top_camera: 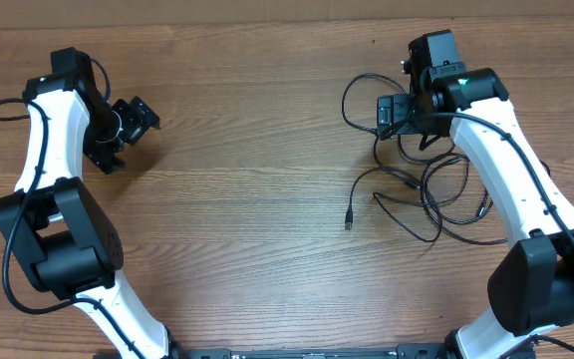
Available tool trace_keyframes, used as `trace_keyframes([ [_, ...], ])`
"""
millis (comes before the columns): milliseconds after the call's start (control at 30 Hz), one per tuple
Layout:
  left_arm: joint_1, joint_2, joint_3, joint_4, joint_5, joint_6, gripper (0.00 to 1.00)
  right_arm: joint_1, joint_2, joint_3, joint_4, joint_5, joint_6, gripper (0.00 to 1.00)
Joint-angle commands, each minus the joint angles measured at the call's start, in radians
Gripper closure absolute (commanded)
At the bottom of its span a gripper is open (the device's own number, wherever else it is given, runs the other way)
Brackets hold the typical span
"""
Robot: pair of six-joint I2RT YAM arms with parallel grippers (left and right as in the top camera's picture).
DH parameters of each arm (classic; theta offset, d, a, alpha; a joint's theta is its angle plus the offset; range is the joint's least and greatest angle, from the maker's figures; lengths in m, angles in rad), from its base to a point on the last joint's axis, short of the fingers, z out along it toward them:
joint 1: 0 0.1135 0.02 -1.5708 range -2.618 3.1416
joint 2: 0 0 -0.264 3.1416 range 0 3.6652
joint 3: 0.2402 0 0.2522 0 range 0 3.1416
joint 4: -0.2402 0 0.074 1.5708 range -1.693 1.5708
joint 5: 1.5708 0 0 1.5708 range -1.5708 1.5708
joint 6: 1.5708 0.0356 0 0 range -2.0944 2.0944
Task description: Untangle cables
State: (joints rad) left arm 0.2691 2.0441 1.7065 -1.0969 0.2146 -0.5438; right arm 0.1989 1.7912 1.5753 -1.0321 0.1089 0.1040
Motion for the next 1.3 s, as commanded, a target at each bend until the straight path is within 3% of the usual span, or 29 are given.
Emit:
trace_keyframes([
  [0,0.003,-0.113,0.013,-0.002,-0.008,0.009,0.0,0.003,-0.001,-0.006,0.005,0.002,0.003,0.0],
  [367,-0.004,-0.417,0.013,-0.002,-0.008,0.009,0.01,0.003,-0.001,-0.006,0.005,0.002,0.003,0.0],
  [733,-0.021,-0.438,0.012,-0.051,-0.044,0.05,0.01,0.003,-0.001,-0.006,0.005,0.002,0.003,0.0],
  [933,-0.124,-0.438,-0.047,-0.101,-0.216,0.05,0.0,0.003,-0.001,-0.006,0.005,0.002,0.003,0.0],
  [1067,-0.22,-0.443,-0.14,0.002,-0.308,0.05,0.0,0.003,-0.001,-0.006,0.005,0.002,0.003,0.0],
  [1267,-0.329,-0.487,-0.349,0.272,-0.326,0.05,0.0,0.003,-0.001,-0.006,0.005,0.002,0.003,0.0],
])
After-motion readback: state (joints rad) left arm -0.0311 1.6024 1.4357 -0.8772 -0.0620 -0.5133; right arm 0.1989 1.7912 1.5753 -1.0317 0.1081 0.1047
